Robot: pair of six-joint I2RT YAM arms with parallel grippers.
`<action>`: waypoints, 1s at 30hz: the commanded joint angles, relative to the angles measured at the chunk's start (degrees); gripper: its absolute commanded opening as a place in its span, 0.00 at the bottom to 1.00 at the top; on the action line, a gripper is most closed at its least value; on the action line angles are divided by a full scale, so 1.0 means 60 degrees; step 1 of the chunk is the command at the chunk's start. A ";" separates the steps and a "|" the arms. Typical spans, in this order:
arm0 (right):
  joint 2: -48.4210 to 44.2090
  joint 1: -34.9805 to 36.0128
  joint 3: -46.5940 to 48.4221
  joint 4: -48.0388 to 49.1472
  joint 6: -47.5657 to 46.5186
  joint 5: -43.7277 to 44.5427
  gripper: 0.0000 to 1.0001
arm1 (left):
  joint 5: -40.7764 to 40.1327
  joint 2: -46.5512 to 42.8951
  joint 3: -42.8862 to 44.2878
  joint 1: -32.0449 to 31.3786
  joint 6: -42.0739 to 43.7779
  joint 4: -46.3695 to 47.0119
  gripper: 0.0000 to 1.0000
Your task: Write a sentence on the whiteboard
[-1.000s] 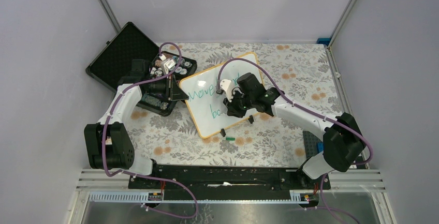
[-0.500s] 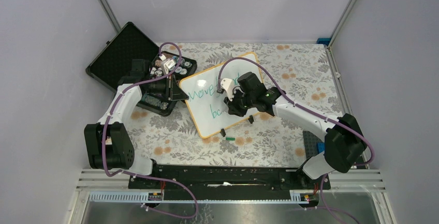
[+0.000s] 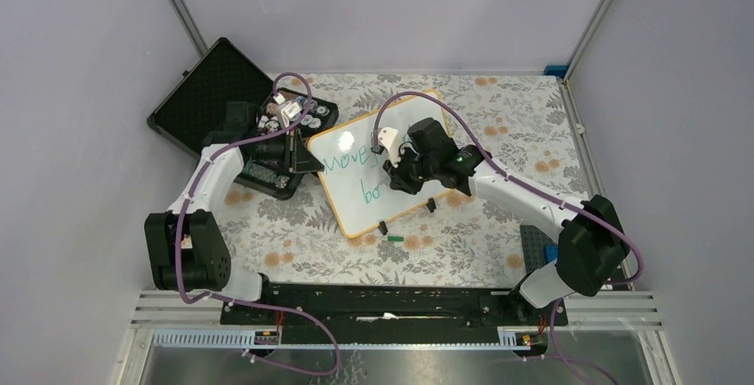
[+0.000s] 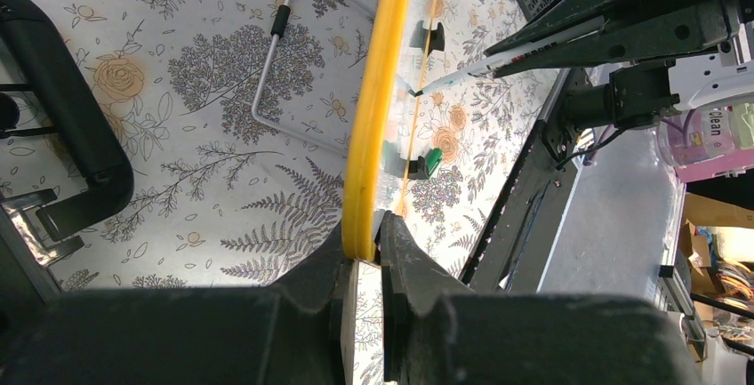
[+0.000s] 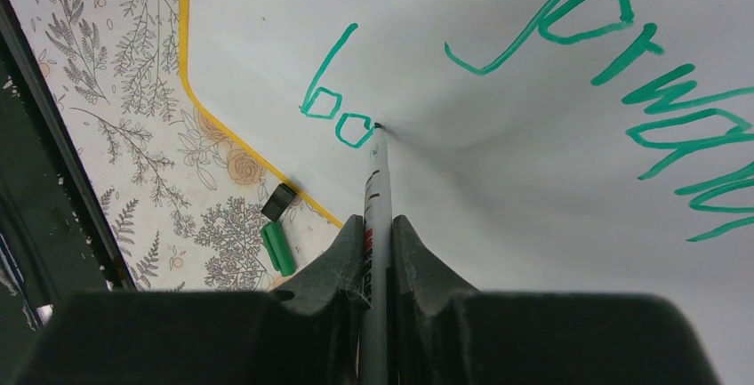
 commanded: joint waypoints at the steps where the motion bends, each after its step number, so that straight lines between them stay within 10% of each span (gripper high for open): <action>1: 0.0178 0.0049 0.0411 0.0252 -0.0043 -0.0048 0.00 | -0.0941 -0.0156 -0.0091 -0.0024 0.0761 0.0546 0.00; 30: -0.0459 -0.0853 0.0490 -0.0127 0.0072 -0.1274 0.00 | -0.0890 -0.0126 -0.0061 -0.0032 0.0739 0.0546 0.00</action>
